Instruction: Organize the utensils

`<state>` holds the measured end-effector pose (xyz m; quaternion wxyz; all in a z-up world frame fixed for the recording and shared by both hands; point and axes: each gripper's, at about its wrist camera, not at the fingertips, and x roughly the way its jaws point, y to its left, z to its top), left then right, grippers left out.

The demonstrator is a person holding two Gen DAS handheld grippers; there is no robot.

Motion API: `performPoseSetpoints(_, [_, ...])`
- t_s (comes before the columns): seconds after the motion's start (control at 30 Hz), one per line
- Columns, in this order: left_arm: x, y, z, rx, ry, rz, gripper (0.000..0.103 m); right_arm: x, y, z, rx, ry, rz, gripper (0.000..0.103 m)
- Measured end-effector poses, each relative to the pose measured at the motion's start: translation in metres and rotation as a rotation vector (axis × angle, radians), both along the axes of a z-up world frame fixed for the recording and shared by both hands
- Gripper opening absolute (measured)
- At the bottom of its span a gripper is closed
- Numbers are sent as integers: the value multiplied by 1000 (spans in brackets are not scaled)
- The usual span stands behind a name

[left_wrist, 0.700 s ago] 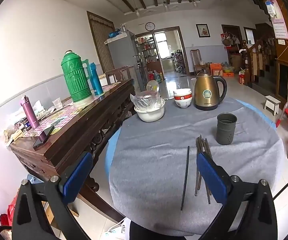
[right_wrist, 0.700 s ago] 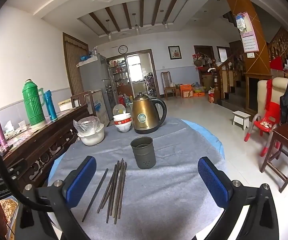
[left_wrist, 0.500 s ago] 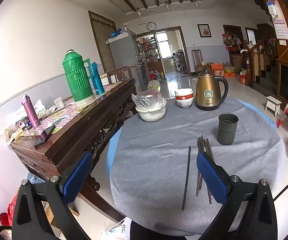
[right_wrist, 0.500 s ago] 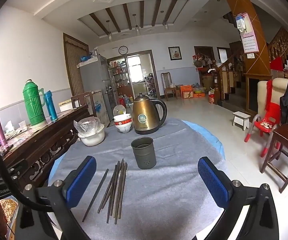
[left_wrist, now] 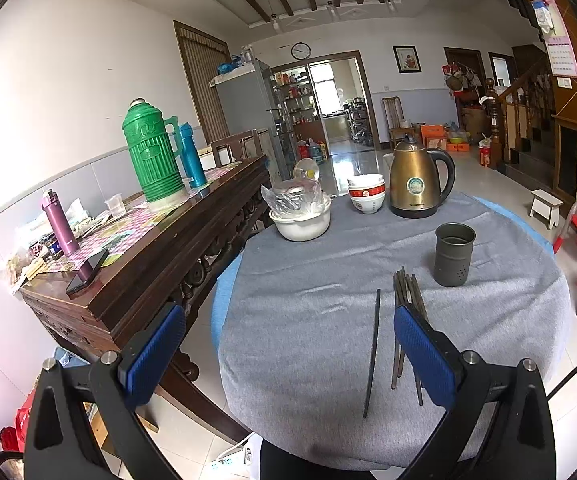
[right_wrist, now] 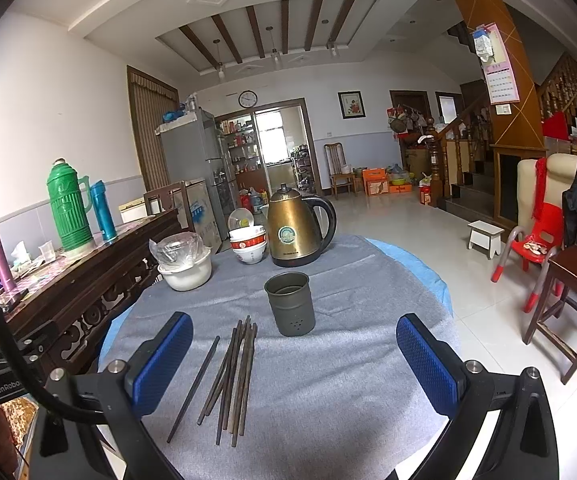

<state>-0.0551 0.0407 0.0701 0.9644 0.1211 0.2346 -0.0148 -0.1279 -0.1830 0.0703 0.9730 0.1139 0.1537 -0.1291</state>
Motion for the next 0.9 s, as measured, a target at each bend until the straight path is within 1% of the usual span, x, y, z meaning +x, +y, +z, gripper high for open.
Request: performPoseSetpoints(0.9, [-1, -2, -1, 0, 8, -2, 103, 1, 0, -1, -1, 6, 2, 103])
